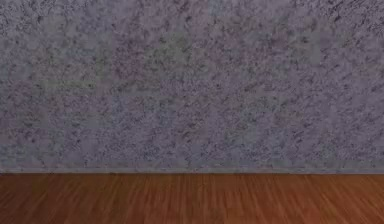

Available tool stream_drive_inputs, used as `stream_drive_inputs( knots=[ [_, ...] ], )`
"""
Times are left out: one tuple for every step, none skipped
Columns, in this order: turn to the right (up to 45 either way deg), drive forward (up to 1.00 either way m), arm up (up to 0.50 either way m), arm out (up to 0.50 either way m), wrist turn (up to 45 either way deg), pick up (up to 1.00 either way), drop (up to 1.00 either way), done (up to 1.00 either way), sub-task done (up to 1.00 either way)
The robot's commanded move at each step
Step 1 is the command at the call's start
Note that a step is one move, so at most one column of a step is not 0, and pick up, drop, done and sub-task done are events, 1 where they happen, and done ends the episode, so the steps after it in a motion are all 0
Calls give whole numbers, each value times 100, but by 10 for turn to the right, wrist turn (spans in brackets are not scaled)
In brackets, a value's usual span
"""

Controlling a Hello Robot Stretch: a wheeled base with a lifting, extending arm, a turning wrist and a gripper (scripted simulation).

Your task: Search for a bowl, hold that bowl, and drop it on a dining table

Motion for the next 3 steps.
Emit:
stream_drive_inputs(
  knots=[
    [450, 0, 0, 0, 0, 0, 0, 0, 0],
    [240, 0, 0, 0, 0, 0, 0, 0, 0],
    [0, 100, 0, 0, 0, 0, 0, 0, 0]
  ],
)
